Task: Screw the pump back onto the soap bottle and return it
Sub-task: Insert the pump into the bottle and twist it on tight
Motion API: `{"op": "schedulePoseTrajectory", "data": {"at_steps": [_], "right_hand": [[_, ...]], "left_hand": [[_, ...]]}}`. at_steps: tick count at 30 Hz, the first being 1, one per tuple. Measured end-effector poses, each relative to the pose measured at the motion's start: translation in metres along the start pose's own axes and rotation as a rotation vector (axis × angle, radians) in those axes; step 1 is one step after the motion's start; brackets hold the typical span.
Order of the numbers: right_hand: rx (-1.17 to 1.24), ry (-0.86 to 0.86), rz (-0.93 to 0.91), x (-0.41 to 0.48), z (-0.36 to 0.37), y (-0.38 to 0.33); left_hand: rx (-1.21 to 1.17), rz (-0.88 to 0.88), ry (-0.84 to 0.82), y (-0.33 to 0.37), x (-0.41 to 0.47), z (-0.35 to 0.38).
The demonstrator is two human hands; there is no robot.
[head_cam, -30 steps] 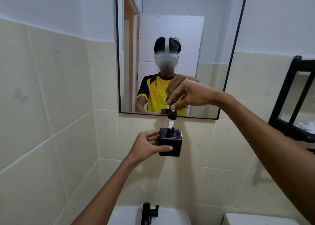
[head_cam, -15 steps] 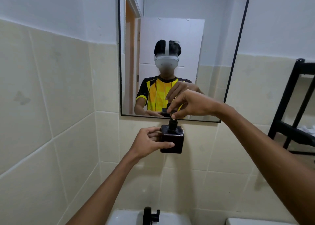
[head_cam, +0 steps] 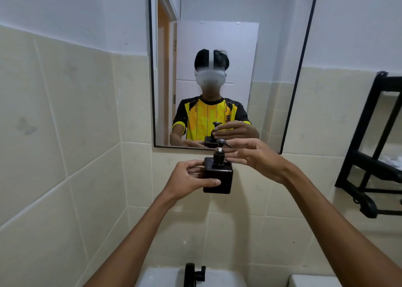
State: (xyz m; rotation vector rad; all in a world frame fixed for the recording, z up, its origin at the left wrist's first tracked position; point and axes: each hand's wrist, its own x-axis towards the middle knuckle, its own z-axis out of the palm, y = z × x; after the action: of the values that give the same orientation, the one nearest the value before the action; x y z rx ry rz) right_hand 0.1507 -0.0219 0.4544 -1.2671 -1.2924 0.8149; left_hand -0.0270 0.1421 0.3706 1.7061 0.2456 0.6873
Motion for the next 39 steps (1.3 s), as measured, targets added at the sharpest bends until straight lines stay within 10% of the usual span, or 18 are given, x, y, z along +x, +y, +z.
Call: {"op": "schedulePoseTrajectory", "data": {"at_steps": [39], "right_hand": [[-0.200,0.115,-0.010,-0.010,0.013,-0.010]], "left_hand": [[0.023,-0.039,0.006,0.008,-0.011,-0.009]]}}
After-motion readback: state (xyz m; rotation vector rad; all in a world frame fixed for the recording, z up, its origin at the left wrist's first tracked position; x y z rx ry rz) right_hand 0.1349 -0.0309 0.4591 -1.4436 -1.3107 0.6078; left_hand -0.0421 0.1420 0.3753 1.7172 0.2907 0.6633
